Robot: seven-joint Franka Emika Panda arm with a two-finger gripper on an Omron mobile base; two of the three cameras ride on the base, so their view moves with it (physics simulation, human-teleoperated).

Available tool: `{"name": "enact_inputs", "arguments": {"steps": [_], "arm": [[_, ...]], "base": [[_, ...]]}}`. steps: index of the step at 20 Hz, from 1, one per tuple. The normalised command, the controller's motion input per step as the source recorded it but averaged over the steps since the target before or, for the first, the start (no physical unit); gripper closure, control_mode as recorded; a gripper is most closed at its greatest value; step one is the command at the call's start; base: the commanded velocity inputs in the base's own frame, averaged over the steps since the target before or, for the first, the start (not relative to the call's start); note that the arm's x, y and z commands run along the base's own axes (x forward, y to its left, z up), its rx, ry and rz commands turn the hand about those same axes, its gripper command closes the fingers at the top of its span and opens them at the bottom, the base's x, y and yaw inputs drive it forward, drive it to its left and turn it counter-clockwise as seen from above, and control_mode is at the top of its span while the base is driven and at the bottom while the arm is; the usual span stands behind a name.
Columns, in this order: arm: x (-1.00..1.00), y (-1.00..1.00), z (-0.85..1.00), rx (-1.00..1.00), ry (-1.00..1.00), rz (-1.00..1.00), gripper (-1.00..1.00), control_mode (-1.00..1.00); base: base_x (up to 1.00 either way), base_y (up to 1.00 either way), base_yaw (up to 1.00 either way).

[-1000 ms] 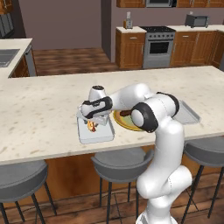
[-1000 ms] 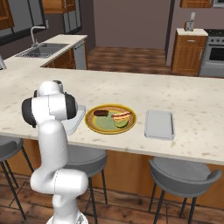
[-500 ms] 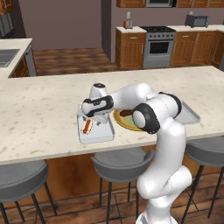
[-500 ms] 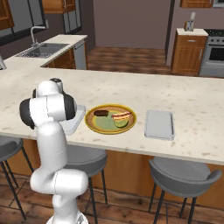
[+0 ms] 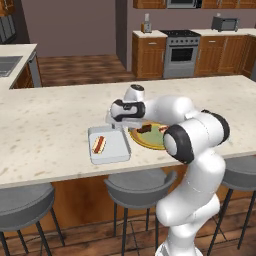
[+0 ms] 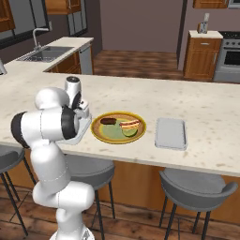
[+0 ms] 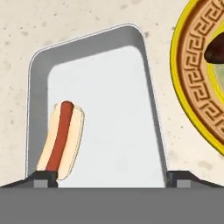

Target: Place one cooked food and one vegetable from the large plate to each tupperware container.

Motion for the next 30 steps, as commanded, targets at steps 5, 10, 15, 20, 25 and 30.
{"name": "enact_inputs", "arguments": {"steps": [5, 10, 15, 20, 25, 30], "arm": [[0.61, -1.0, -0.07, -0.01, 0.01, 0.47, -1.0, -1.0], [0.13, -0.56, -0.18, -0.23, -0.03, 0.38, -1.0, -1.0], [0.0, -0.57, -0.22, -0.25, -0.23, 0.3, -1.0, -1.0], [0.36, -0.47, -0.19, -0.24, -0.15, 0.39, -1.0, -1.0], [0.17, -0.07, 0.11, -0.09, -0.06, 0.29, -1.0, -1.0], [0.1, 0.01, -0.14, 0.0, 0.03, 0.01, -1.0, -1.0]], "base": [[0.0, 0.0, 0.0], [0.0, 0.0, 0.0], [0.0, 0.0, 0.0], [0.0, 0.0, 0.0], [0.0, 0.0, 0.0], [0.0, 0.0, 0.0]]}}
